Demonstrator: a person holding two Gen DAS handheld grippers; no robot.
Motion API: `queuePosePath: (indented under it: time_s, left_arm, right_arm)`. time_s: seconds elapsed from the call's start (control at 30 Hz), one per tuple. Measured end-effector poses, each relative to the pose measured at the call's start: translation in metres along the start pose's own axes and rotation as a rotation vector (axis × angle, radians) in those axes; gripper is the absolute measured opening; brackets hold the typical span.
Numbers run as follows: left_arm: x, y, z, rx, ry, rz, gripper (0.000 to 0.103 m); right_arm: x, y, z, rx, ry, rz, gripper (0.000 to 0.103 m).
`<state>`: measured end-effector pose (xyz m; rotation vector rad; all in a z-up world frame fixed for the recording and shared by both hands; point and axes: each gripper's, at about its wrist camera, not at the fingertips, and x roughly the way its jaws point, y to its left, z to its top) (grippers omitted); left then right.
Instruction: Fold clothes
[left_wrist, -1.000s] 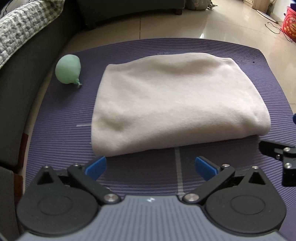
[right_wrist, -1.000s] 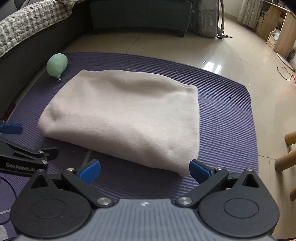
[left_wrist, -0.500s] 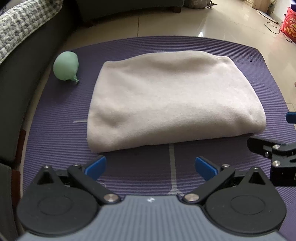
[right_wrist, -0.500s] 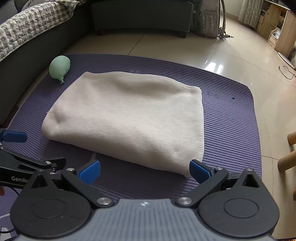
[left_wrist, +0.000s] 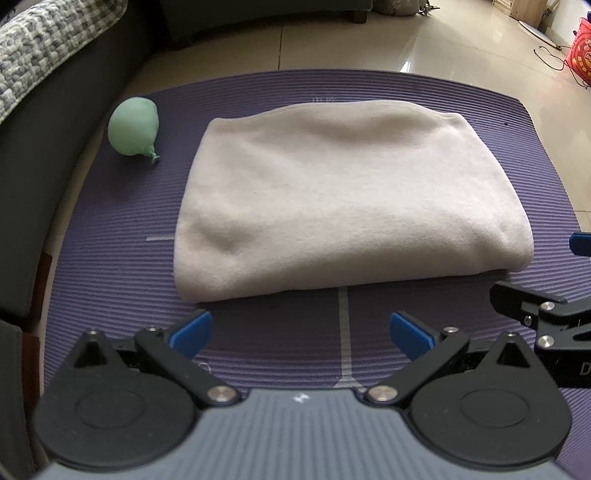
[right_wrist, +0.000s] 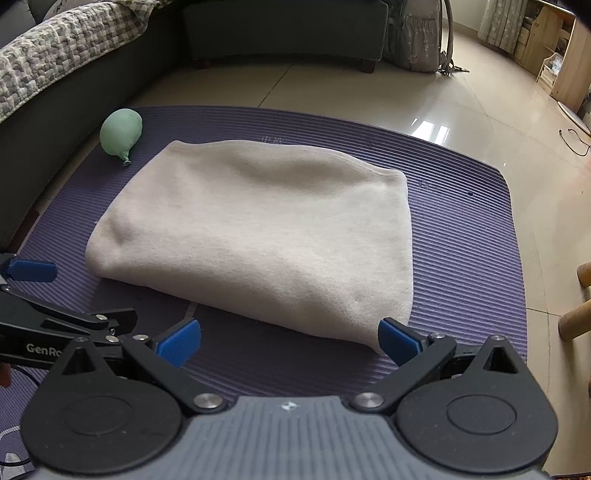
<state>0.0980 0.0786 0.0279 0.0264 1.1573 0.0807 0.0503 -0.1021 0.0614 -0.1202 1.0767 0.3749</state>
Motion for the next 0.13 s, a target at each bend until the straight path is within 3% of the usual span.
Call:
queuePosePath:
  time_s: [0.13]
  left_arm:
    - [-0.0012, -0.0014, -0.0001, 0.006, -0.004, 0.002, 0.103]
  right_arm:
    - [0.0009, -0.0006, -0.0005, 0.000, 0.002, 0.001, 0.102]
